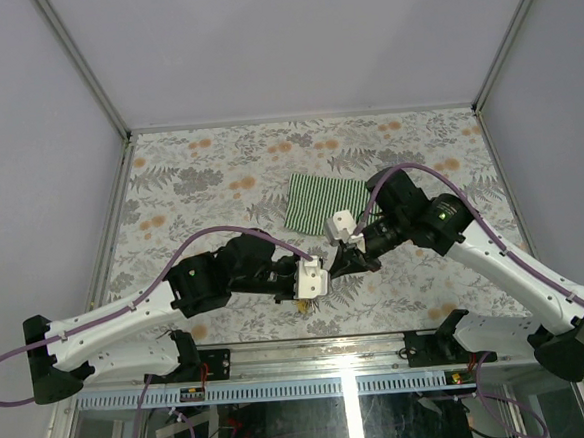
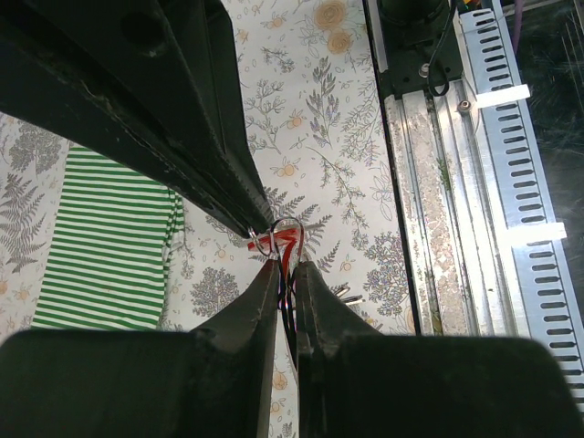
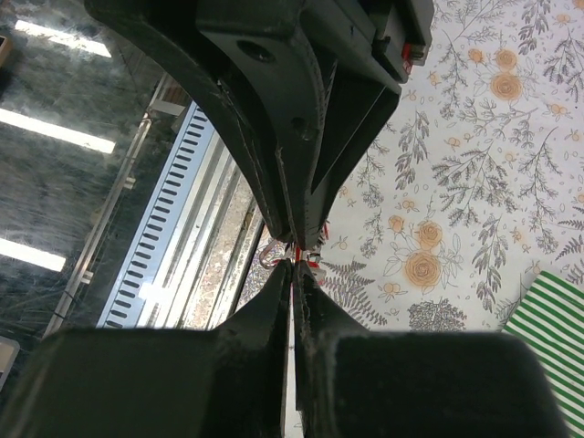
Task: Put the keys on the keyring
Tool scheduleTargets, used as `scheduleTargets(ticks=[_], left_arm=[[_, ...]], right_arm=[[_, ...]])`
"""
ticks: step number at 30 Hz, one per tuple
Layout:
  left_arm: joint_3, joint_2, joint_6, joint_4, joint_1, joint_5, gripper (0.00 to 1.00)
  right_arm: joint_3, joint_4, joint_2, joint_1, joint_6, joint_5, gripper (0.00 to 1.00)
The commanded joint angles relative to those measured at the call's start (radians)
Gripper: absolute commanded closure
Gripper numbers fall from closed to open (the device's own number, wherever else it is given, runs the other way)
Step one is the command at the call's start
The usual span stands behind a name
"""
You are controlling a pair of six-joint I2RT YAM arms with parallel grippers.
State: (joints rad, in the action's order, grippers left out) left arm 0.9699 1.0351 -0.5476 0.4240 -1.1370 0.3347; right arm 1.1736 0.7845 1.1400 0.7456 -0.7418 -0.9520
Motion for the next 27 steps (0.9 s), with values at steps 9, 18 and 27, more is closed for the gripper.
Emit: scheduleTargets(ticks=[9,18,27], left_arm=[[0.041,-0.011,-0.013,-0.097,0.008,-0.028,1.00],[0.048,-0.006,-0.004,-0.092,0.007,-0.005,1.00],[0.055,0.006,0.000,-0.082,0.012,0.019,1.00]], right_arm=[[0.018,0.022,0.010,0.034,-0.006,-0.032,1.00],[0.018,0.051,0.004,0.049,-0.001,-0.062,1.00],[-0.007,0.068,-0.052,0.059,0.029,-0.084,1.00]])
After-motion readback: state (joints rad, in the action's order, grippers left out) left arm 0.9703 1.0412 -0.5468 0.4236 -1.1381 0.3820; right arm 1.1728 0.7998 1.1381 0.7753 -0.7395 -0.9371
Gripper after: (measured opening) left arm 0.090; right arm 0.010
